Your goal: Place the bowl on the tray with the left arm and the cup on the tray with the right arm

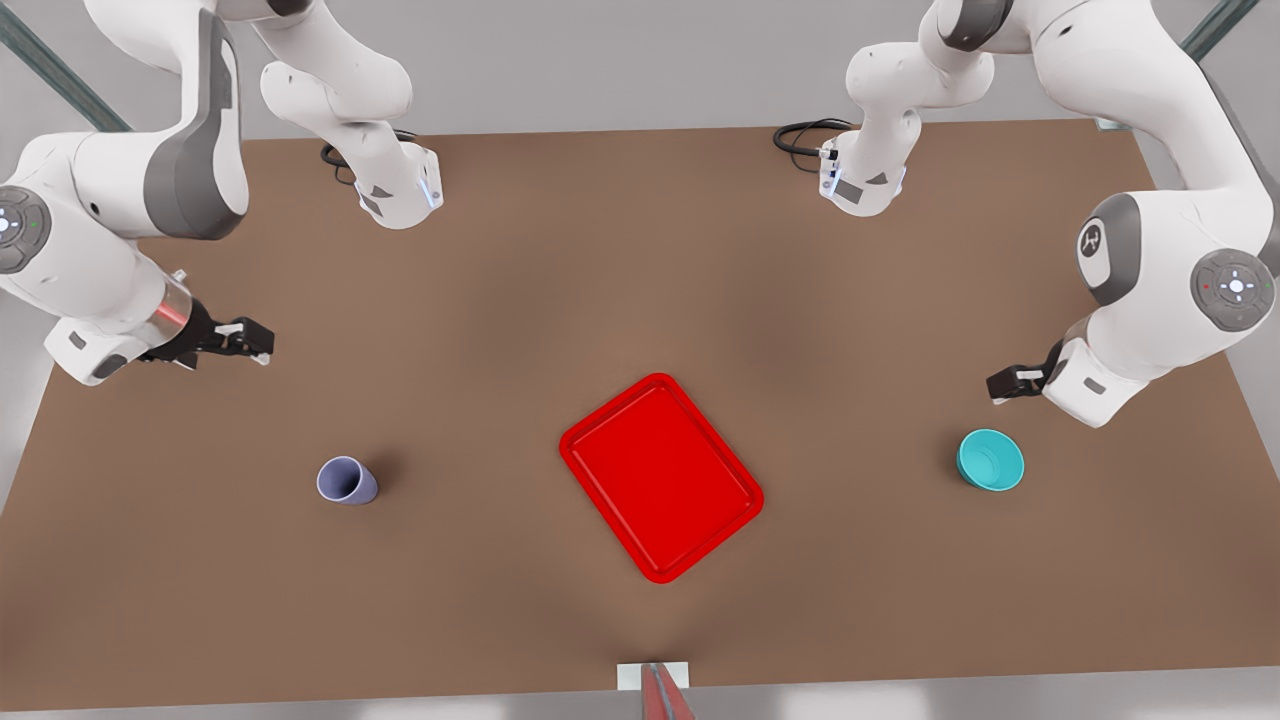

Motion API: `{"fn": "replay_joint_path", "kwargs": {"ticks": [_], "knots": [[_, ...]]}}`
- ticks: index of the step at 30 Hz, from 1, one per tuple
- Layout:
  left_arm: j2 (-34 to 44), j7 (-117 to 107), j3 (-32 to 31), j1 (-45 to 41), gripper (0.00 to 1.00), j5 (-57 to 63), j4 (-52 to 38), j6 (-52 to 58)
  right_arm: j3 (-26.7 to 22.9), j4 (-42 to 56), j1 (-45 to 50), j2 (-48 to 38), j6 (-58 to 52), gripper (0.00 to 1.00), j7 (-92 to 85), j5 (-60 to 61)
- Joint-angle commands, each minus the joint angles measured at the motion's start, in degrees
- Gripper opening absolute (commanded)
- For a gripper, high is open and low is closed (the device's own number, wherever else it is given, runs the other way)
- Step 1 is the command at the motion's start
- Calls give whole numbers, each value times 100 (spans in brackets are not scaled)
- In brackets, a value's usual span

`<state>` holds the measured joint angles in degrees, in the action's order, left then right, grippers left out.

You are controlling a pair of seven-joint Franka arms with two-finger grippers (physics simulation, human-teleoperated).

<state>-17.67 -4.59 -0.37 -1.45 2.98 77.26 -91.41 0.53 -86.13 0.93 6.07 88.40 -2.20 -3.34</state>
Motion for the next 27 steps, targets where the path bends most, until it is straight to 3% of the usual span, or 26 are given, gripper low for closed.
{"fn": "replay_joint_path", "kwargs": {"ticks": [1, 7, 10, 12, 15, 17, 23, 27], "knots": [[0, -6, 2, -4, 100, 10, 0, 9, 0, 0, 12, 0, 2, 100, 0, 0], [-87, -59, 2, -92, 100, 27, 97, 70, 0, 0, 21, 52, 28, 100, 0, 0], [-518, 2, 2, -92, 100, 230, 17, -518, 0, 9, 30, 96, 46, 100, 0, 0], [-1054, -7, -7, -145, 100, 186, -501, -501, 0, 9, 47, 96, 46, 100, 0, 0], [-1204, -15, -7, -224, 100, 133, -413, -650, 0, 9, 74, 105, 46, 100, 0, 0], [-984, 11, 2, -180, 100, 124, 500, -1459, 0, 9, 83, 114, 46, 100, 0, 0], [-1072, 178, 2, 233, 100, 124, 1810, -2786, 0, 9, 83, 131, 46, 100, 0, 0], [-1230, 530, 2, 435, 100, 150, 2030, -2883, 0, 9, 83, 158, 54, 100, 0, 0]]}}
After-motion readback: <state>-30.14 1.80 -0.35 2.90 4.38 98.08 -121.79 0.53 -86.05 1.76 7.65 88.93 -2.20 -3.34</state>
